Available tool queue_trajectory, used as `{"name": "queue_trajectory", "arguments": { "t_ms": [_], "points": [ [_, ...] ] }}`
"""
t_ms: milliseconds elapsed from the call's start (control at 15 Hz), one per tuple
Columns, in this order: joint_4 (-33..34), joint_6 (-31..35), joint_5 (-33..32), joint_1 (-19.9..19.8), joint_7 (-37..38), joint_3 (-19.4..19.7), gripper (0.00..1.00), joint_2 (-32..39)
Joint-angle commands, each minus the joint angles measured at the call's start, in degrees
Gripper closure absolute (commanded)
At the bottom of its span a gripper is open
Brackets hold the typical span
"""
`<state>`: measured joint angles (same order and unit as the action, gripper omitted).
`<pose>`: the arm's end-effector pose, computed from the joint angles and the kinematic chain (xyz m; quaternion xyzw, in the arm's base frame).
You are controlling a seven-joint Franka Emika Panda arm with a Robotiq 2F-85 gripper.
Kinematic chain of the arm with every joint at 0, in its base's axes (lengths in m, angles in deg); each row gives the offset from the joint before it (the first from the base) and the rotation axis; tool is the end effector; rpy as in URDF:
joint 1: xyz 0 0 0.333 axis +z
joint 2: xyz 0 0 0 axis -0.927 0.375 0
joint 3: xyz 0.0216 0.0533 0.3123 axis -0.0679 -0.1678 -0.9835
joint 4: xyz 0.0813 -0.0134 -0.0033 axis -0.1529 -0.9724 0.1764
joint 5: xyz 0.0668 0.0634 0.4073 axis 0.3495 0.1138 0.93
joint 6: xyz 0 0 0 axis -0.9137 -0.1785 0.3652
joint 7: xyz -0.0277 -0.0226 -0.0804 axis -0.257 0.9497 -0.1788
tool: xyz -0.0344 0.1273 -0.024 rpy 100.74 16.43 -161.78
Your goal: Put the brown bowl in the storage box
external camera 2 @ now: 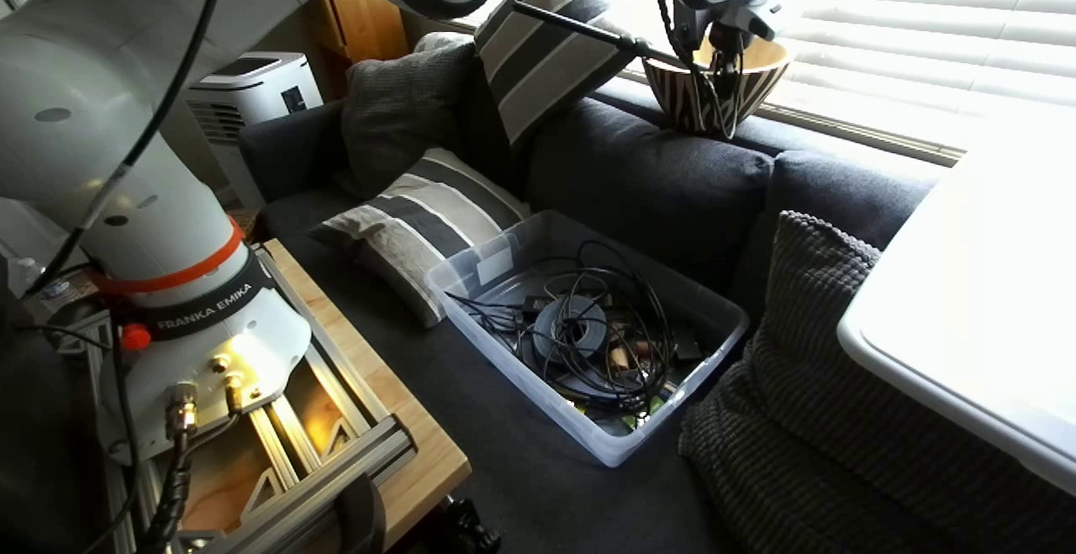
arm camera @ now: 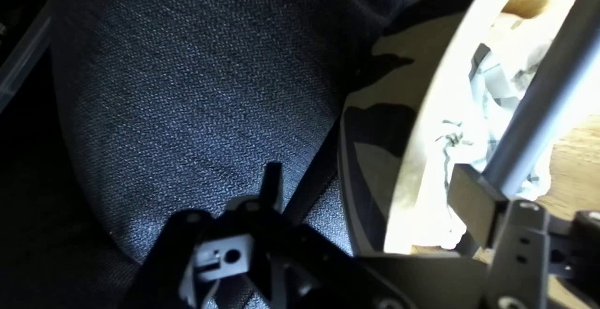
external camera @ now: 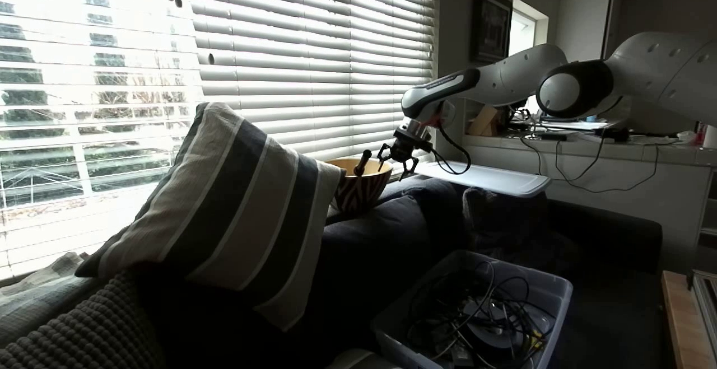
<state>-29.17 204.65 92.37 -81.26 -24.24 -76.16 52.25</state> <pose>0.8366 -0.1782 0.2505 -0.8770 0.4260 -0.1018 0.1975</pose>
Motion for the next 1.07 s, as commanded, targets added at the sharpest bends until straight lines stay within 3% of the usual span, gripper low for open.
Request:
{"name": "queue_trajectory", "arguments": {
  "t_ms": [0, 467, 1000],
  "points": [
    [6.5, -3.1, -0.7, -0.9, 2.6, -1.5, 0.42, 4.1],
    [9.0, -4.8, 0.5, -0.7, 4.0, -0.8, 0.96, 5.5],
    [8.2, -6.5, 1.1, -1.3, 5.8, -1.2, 0.94, 3.5]
  ]
}}
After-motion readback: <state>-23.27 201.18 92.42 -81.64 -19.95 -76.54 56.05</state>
